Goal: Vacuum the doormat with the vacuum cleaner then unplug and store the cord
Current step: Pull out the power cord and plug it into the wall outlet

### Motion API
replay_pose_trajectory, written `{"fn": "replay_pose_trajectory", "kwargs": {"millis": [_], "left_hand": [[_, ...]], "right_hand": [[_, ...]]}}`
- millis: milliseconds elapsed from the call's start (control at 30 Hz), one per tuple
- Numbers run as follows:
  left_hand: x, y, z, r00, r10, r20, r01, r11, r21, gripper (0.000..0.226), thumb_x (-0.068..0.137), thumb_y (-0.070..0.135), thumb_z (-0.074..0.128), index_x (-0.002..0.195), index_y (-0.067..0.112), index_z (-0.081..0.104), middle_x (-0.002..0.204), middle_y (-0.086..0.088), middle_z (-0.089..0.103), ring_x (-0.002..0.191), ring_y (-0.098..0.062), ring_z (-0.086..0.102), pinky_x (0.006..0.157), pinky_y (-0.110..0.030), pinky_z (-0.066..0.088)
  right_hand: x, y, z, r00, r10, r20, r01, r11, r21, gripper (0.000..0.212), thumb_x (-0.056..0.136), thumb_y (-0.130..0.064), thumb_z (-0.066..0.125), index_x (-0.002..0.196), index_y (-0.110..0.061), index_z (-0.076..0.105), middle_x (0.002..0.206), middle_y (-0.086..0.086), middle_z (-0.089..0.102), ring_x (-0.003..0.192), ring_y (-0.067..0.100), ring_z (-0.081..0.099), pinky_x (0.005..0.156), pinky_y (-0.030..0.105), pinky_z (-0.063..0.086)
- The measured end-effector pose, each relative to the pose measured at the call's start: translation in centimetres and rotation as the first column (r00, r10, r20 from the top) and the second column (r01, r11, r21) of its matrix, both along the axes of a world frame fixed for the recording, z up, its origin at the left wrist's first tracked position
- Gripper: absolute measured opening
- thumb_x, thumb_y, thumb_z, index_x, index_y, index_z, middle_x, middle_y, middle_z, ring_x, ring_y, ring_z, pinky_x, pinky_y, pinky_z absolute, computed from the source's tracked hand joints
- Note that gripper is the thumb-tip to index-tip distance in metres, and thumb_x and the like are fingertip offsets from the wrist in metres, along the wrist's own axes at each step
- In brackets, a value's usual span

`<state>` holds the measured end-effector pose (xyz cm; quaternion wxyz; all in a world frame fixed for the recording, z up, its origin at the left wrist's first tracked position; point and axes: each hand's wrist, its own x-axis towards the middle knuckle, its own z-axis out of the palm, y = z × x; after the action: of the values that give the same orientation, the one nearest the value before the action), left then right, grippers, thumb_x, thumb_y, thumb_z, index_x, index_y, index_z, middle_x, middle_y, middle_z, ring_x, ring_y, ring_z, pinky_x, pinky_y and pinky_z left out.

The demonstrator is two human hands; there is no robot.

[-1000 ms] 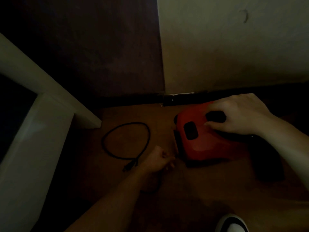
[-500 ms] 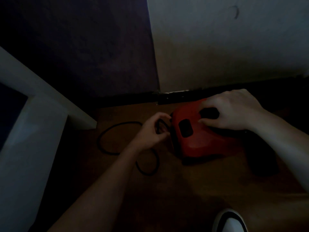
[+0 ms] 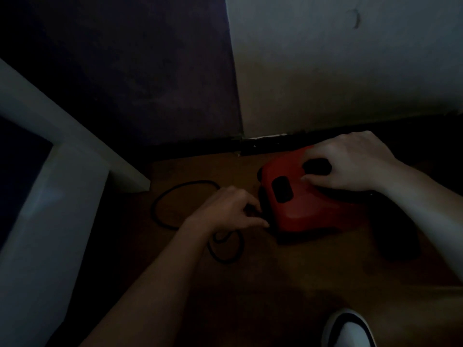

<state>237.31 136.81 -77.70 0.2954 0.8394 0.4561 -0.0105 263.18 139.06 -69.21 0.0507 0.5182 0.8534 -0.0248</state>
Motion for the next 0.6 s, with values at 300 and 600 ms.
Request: {"fn": "replay_pose_trajectory", "kwargs": {"millis": [300, 600], "left_hand": [[1.0, -0.7, -2.0, 0.996, 0.079, 0.031, -0.073, 0.982, -0.173, 0.015, 0.082, 0.042, 0.075, 0.087, 0.028, 0.078, 0.089, 0.017, 0.074, 0.083, 0.004, 0.065, 0.076, -0.028, 0.056], [0.8, -1.2, -9.2, 0.847, 0.531, 0.020, -0.491, 0.796, -0.353, 0.014, 0.093, 0.016, 0.065, 0.079, 0.014, 0.067, 0.064, -0.002, 0.067, 0.046, -0.005, 0.062, 0.047, -0.019, 0.048]], "right_hand": [[0.2, 0.0, -0.2, 1.000, 0.005, -0.019, -0.005, 1.000, 0.001, 0.045, 0.082, -0.077, 0.048, 0.119, -0.055, 0.061, 0.121, -0.018, 0.071, 0.105, 0.018, 0.069, 0.076, 0.033, 0.048], [0.2, 0.2, -0.2, 1.000, 0.005, -0.020, -0.005, 1.000, 0.002, 0.047, 0.081, -0.077, 0.045, 0.120, -0.055, 0.061, 0.125, -0.019, 0.069, 0.109, 0.018, 0.068, 0.078, 0.034, 0.050]]}}
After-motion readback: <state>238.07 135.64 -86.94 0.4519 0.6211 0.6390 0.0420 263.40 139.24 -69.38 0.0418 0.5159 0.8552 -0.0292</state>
